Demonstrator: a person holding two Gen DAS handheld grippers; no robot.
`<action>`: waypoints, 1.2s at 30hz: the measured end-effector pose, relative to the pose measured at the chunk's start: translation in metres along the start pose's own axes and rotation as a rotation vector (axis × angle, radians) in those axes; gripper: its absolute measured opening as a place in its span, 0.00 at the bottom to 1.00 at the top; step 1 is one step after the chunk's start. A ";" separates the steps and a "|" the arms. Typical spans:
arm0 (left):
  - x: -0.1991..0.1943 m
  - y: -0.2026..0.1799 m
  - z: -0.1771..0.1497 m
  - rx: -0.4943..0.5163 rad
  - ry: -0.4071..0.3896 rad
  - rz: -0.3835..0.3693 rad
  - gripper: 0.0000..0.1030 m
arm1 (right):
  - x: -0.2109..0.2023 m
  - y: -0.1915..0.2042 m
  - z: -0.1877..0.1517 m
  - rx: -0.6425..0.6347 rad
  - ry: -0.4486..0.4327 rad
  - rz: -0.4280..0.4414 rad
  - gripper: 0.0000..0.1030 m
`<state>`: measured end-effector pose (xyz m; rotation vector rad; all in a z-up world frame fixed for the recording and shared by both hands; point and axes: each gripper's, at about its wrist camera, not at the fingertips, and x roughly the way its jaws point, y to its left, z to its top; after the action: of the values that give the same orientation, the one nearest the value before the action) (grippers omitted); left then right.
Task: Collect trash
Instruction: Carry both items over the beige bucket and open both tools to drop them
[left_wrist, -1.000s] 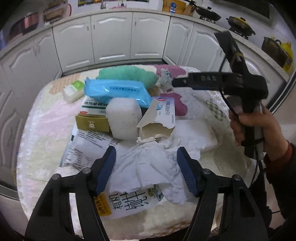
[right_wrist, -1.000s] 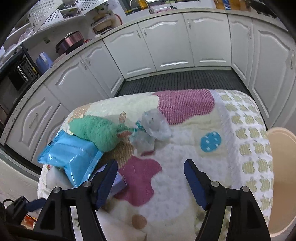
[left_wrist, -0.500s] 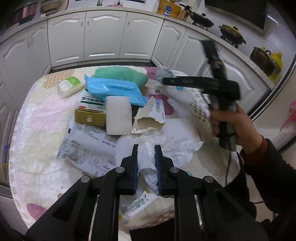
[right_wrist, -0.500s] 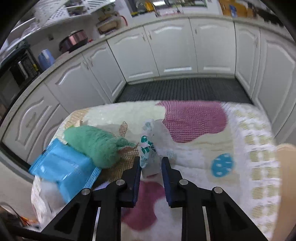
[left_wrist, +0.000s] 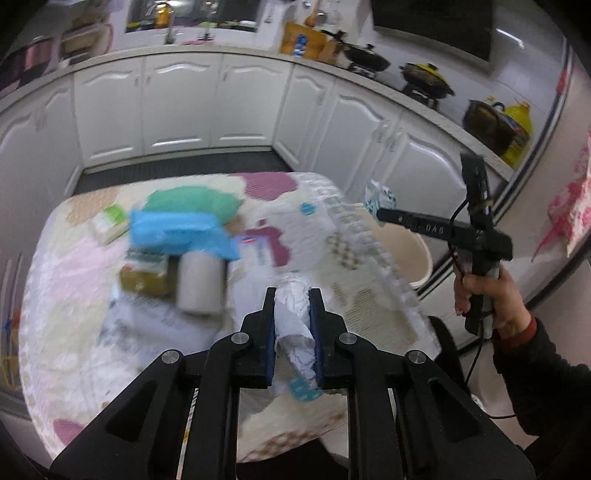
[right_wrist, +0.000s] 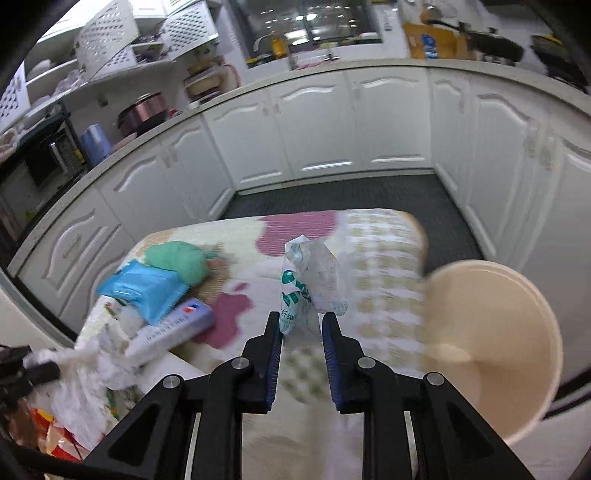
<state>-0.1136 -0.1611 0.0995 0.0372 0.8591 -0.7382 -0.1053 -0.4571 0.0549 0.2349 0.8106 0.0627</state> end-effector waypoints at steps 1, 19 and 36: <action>0.003 -0.005 0.004 0.007 0.000 -0.014 0.12 | -0.005 -0.011 -0.003 0.015 -0.001 -0.023 0.20; 0.114 -0.108 0.098 0.118 0.076 -0.132 0.12 | 0.000 -0.145 -0.040 0.267 0.084 -0.212 0.20; 0.194 -0.147 0.114 0.061 0.150 -0.165 0.59 | -0.005 -0.184 -0.053 0.384 0.092 -0.299 0.68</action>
<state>-0.0431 -0.4200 0.0777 0.0780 0.9904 -0.9249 -0.1540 -0.6265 -0.0191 0.4730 0.9392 -0.3687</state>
